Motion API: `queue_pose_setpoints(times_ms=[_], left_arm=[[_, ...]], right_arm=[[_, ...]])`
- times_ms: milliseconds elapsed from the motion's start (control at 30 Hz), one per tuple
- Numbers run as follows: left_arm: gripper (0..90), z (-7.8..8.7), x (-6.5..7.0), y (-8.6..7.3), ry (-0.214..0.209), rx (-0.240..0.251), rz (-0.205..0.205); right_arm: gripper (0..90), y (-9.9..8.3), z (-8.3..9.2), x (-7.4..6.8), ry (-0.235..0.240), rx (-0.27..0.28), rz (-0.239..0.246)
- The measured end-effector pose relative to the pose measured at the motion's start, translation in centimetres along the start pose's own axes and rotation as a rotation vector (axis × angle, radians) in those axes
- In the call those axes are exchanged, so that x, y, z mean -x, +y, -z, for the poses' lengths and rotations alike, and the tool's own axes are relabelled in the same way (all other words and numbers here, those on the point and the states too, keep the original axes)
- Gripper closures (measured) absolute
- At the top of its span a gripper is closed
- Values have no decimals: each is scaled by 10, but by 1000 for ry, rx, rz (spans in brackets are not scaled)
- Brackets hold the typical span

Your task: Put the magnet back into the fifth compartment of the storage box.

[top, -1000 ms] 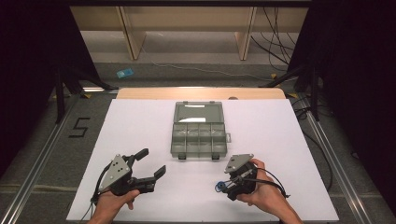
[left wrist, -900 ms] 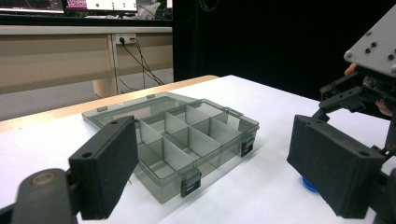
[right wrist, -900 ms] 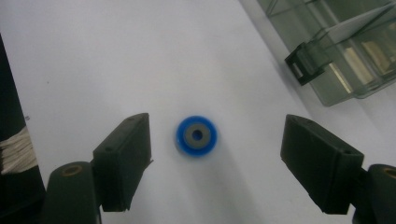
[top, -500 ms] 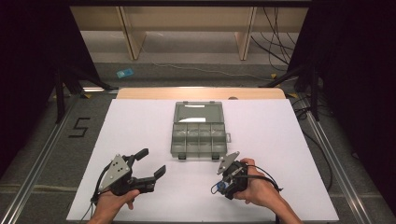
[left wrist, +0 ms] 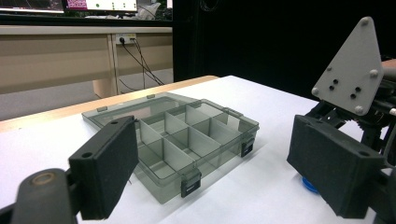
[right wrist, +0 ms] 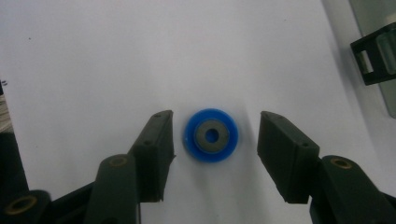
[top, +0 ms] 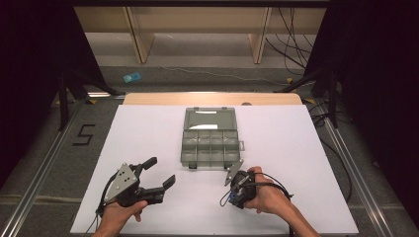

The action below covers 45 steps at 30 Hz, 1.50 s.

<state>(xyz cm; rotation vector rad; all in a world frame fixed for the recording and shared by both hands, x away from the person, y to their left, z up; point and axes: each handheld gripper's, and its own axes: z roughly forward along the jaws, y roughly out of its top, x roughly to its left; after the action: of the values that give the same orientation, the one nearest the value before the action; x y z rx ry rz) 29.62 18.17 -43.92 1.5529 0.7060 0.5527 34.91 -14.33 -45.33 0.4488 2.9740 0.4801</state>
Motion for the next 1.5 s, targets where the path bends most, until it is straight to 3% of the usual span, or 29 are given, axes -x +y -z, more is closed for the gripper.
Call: queue_pose_setpoints(times_ms=[300,433,833,1500], left_arm=[[154,0,0,0,2,1,4],[154,0,0,0,1,1,3],[154,0,0,0,-1,0,-2],[154,1,-1,0,5,5,-2]], right_arm=[[609,1,-7,3,33,-32,2],[620,2,-6,3,35,-35,6],[624,14,6,9,-14,40,15],[624,58,11,19,-36,129,44]])
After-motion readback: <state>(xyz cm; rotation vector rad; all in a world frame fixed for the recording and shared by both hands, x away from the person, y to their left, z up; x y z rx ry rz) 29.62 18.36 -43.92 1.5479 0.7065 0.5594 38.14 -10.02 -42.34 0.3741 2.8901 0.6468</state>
